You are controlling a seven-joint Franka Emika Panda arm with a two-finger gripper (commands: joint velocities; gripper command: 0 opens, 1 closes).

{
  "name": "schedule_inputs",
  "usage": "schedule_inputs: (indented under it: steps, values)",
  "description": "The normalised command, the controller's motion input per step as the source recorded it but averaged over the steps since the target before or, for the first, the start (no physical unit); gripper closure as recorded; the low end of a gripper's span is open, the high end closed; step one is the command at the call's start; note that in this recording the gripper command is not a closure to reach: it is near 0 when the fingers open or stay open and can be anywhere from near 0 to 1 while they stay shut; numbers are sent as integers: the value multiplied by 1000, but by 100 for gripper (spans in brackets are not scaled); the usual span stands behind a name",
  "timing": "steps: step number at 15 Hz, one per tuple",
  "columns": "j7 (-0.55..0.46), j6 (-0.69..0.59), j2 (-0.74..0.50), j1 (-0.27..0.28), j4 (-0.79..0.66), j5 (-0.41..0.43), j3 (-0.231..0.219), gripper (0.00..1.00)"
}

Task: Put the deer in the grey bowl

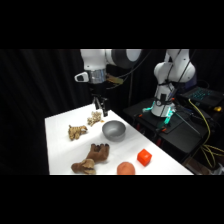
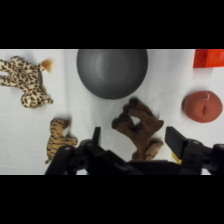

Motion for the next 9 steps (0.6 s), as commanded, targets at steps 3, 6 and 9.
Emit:
schedule_inputs:
  steps: [3, 6, 9]
  values:
    - [6, 39, 74, 9, 92, -7, 6, 0]
    - [98, 216, 351, 48, 391, -80, 27, 0]
    - [119, 283, 514, 70, 532, -66, 29, 0]
